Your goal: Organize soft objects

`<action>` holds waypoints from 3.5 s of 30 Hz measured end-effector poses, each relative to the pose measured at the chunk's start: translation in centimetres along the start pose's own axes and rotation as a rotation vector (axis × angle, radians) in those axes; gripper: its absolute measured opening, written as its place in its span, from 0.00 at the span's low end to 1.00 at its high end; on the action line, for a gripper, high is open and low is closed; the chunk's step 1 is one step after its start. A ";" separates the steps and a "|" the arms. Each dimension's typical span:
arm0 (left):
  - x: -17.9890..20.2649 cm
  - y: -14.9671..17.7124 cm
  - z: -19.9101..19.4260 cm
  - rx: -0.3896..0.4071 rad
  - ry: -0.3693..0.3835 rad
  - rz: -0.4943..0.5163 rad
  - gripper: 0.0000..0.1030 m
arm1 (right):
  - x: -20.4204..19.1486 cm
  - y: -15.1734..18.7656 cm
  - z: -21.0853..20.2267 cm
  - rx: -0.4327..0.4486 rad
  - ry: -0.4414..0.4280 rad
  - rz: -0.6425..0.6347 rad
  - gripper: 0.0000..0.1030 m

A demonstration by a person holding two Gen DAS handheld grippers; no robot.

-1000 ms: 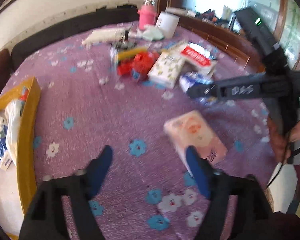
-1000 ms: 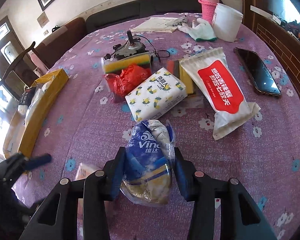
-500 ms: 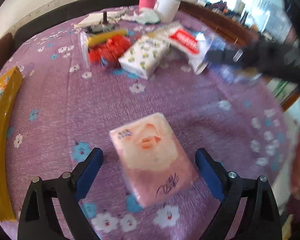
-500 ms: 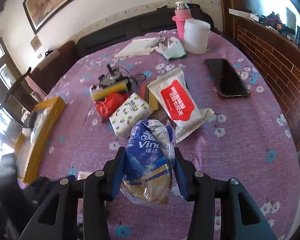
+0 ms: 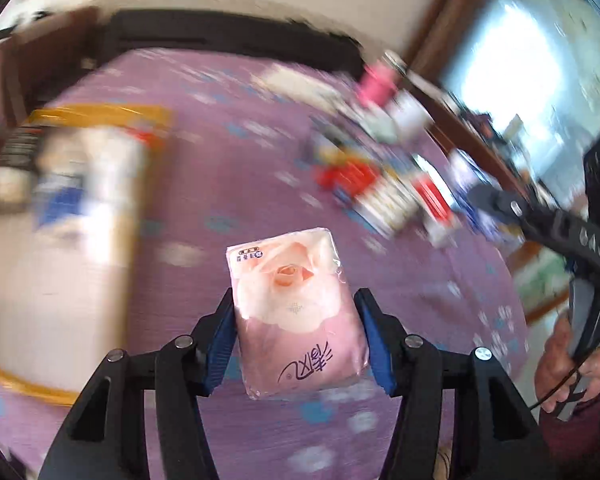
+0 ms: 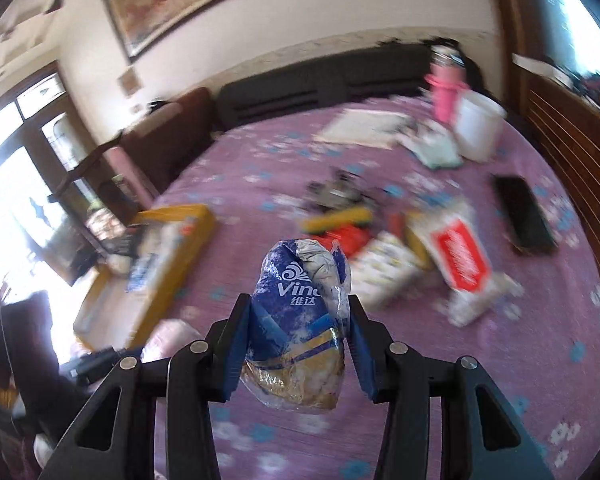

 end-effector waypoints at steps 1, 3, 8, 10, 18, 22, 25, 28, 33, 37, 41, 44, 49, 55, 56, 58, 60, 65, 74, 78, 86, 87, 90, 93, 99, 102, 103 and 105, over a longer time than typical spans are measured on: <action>-1.9 -0.5 -1.4 0.027 -0.034 -0.020 0.55 | -2.0 -0.7 0.2 0.007 -0.041 -0.025 0.48; -5.5 -1.4 -3.3 0.059 -0.107 -0.061 0.55 | -4.6 -1.4 0.8 0.009 -0.095 -0.054 0.48; -13.8 -2.8 -4.8 0.065 -0.265 -0.134 0.55 | -14.1 -2.0 5.6 -0.037 -0.226 -0.189 0.48; -16.8 -3.3 -4.5 0.055 -0.301 -0.169 0.55 | -17.5 -1.3 8.2 -0.086 -0.263 -0.234 0.48; -23.4 -4.3 -2.0 0.010 -0.360 -0.252 0.57 | -26.7 2.3 17.8 -0.262 -0.283 -0.373 0.49; -24.2 -4.3 -3.4 0.036 -0.327 -0.297 0.66 | -28.3 3.8 20.7 -0.306 -0.282 -0.420 0.52; -24.2 -4.5 -5.1 0.073 -0.318 -0.305 0.72 | -28.6 4.0 21.8 -0.313 -0.252 -0.449 0.64; -23.6 -4.7 -7.2 0.132 -0.328 -0.303 0.74 | -28.2 3.4 21.0 -0.288 -0.253 -0.435 0.71; -19.9 -5.3 -10.0 0.235 -0.321 -0.264 0.80 | -24.7 0.8 17.3 -0.191 -0.241 -0.366 0.78; -15.3 -6.1 -11.8 0.352 -0.292 -0.209 0.97 | -20.6 -0.9 13.8 -0.118 -0.205 -0.302 0.79; -9.7 -5.5 -11.4 0.403 -0.181 -0.157 1.00 | -16.0 -2.7 8.1 0.032 -0.098 -0.303 0.89; -5.5 -4.8 -8.8 0.307 -0.154 -0.093 1.00 | -12.4 -3.5 4.0 0.160 -0.073 -0.301 1.00; -0.8 -3.7 -5.1 0.227 -0.109 -0.051 0.99 | -2.1 -2.7 4.2 -0.025 -0.005 -0.138 1.00; 2.4 -1.7 -0.1 0.116 -0.064 -0.031 0.99 | 10.8 -1.0 2.9 -0.048 0.042 0.191 1.00; 2.6 -1.5 0.8 0.094 -0.061 -0.027 0.99 | 12.0 -1.0 2.6 -0.041 0.056 0.209 1.00; 3.1 -1.0 2.4 0.055 -0.055 -0.022 0.99 | 13.9 -1.3 2.6 -0.032 0.078 0.236 0.99; 3.3 -0.6 3.5 0.036 -0.059 -0.018 0.99 | 14.1 -1.8 3.1 -0.032 0.082 0.229 0.96; 3.0 -0.6 4.4 0.020 -0.074 -0.013 0.99 | 11.2 -4.4 6.2 -0.053 0.072 0.129 0.89; -0.1 -0.8 2.7 0.045 -0.075 -0.064 0.99 | 7.0 -7.4 18.4 -0.217 0.181 0.025 0.52; -1.3 -0.8 2.1 0.054 -0.077 -0.086 0.99 | 4.7 -5.6 19.5 -0.312 0.025 0.025 0.39; -0.6 -0.4 2.5 0.051 -0.061 -0.066 0.99 | 1.0 -1.4 13.6 -0.344 -0.189 -0.074 0.57; -0.4 -0.3 2.7 0.046 -0.059 -0.064 0.99 | 1.9 -1.7 12.6 -0.302 -0.150 -0.059 0.66; 0.0 -0.1 2.8 0.040 -0.066 -0.053 0.99 | 3.8 -0.9 10.1 -0.243 -0.068 -0.033 0.69; 0.0 -0.3 2.8 0.040 -0.077 -0.067 0.99 | 3.6 0.9 9.6 -0.262 -0.101 -0.013 0.73; 0.3 -2.3 3.8 0.025 -0.094 -0.098 0.99 | 1.4 3.8 12.0 -0.270 -0.026 -0.069 0.74; 0.4 -3.5 5.8 -0.006 -0.116 -0.108 0.99 | 1.7 4.6 13.0 -0.276 0.039 -0.072 0.74; 0.4 -3.8 6.5 -0.015 -0.123 -0.116 0.99 | 1.9 4.9 12.9 -0.270 0.036 -0.072 0.74; 0.2 -4.7 8.7 -0.040 -0.147 -0.132 0.99 | 2.2 5.1 12.5 -0.265 0.052 -0.086 0.72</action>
Point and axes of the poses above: each gripper's, at about its wrist camera, not at the fingertips, and z roughly the way its jaws point, x to its right, y to its underside, the point moved 5 cm from there along z, roughly the way its jaws point, and after that the axes turned 1 degree about y, right-handed, at the moved point
